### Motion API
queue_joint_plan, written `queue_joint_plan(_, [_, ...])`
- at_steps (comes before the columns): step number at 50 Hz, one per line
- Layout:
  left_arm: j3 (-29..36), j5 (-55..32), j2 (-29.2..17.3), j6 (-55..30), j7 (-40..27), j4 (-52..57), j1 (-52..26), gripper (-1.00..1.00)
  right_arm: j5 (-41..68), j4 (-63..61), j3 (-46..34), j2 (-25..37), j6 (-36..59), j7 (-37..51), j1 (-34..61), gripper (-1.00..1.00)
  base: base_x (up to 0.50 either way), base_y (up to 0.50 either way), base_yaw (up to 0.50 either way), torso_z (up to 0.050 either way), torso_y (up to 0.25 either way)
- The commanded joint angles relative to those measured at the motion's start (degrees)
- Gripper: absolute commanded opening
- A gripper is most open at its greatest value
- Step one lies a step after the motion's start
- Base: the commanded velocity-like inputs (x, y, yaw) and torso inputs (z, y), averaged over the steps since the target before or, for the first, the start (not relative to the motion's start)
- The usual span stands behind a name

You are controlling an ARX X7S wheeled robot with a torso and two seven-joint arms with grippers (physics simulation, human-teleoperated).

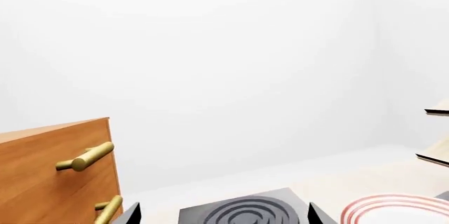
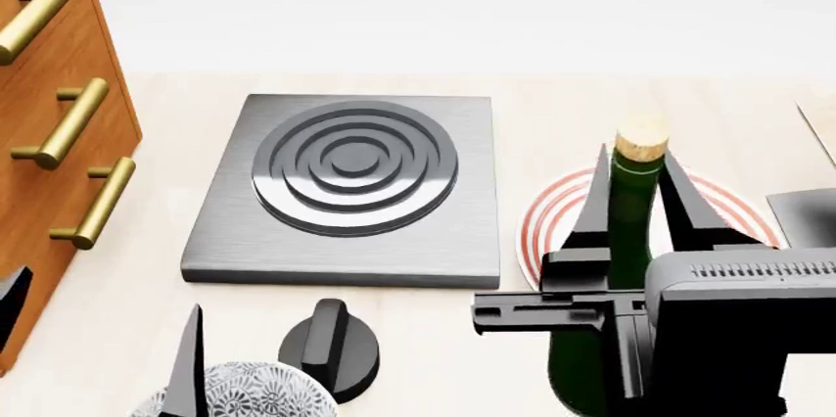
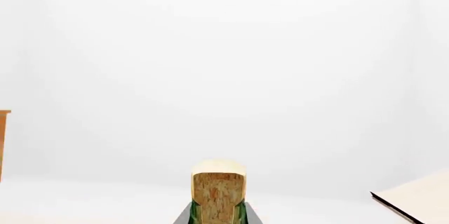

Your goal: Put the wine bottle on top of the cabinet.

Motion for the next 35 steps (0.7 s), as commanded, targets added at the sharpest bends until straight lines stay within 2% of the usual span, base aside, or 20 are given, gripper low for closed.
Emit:
queue_joint_plan(1, [0.25,-0.07,-0.17,-0.87,-0.42,0.35,-0.22,1.00,-0.16,-0.38,-1.82,-1.70,3.37,-0.86,6.70,-1.00,0.00,0.00,0.00,0.000,0.000])
queue_joint_plan(8, [0.13,-0.21,-0.25,-0.95,-0.72,0.34,-0.20,1.00,1.25,-0.25,-2.34,-3.13,4.62,-0.89,9.44,-1.00,0.00,0.00,0.00,0.000,0.000])
queue_joint_plan(22, [0.38,-0.55,-0.48,-0.49,-0.93,-0.02,-0.17,1.00,11.35,0.01,-1.63,-6.68,8.26,-3.38,15.49,-1.00,0.00,0.00,0.00,0.000,0.001])
queue_joint_plan(35, [0.56,-1.53,-0.78,-0.56,-0.58,0.40,-0.39,1.00,13.10,0.33,-4.41,-9.26,9.21,-3.84,16.71,-1.00,0.00,0.00,0.00,0.000,0.001])
